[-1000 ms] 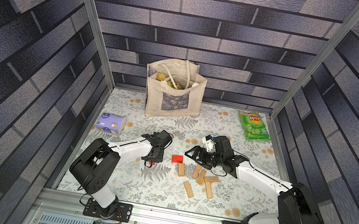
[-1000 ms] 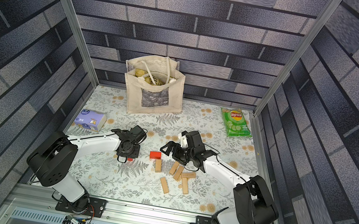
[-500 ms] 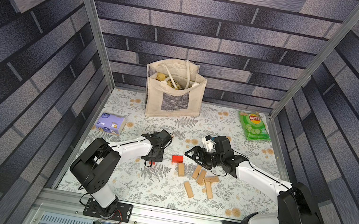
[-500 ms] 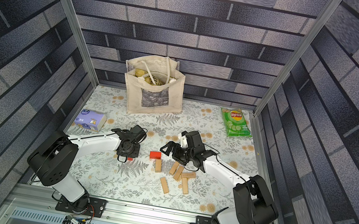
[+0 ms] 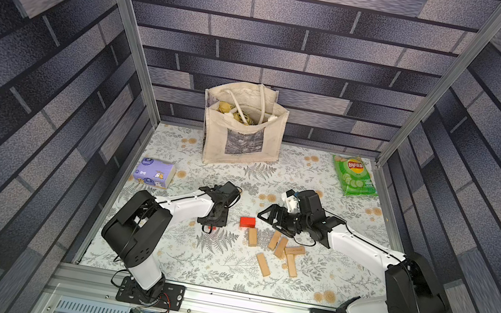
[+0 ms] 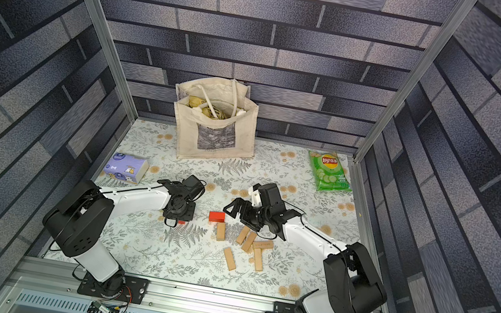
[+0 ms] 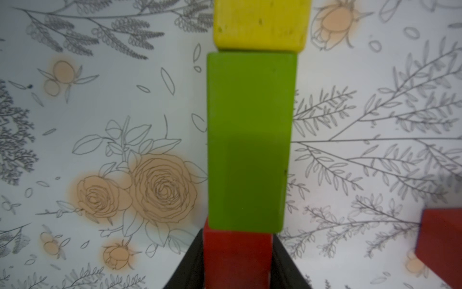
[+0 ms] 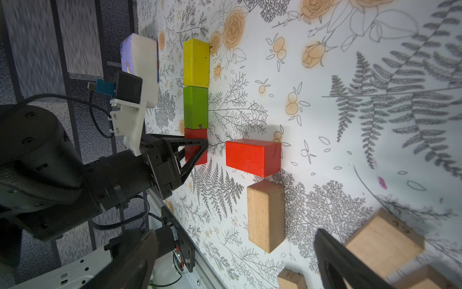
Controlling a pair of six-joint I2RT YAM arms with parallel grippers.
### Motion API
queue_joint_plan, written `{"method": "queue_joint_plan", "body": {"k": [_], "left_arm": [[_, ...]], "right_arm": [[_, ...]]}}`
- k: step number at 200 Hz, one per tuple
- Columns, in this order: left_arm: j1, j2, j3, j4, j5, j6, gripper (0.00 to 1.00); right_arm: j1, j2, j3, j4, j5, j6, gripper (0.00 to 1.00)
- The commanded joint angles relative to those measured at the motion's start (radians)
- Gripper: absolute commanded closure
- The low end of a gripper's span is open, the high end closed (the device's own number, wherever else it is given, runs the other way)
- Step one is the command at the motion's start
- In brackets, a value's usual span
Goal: Assemble the letter k with building blocks
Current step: Assemble the building block at the center of the board.
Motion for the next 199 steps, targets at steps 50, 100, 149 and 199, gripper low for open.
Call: {"method": "queue_joint_plan", "body": {"k": [50,100,149,199], "left_arm": [[0.007,0.005,0.006,-0.003,0.010,0.027,0.56],[0.005,0.005,0.006,0.002,0.016,0.031,0.58],[0.005,0.019,0.010,-0.004,0.004,0.026,0.58],[0.004,0.022,0.012,-0.006,-0.005,0.032,0.59]], "right_arm": [[-0.007,0.011,-0.011,0.024,-0.016,-0.006,0.00],[-0.007,0.011,-0.016,0.027,-0.016,-0.008,0.00],[-0.008,0.013,-0.016,0.027,-0.016,-0.008,0.00],[-0.008,0.017,-0.016,0.032,-0.017,-0.006,0.00]]}}
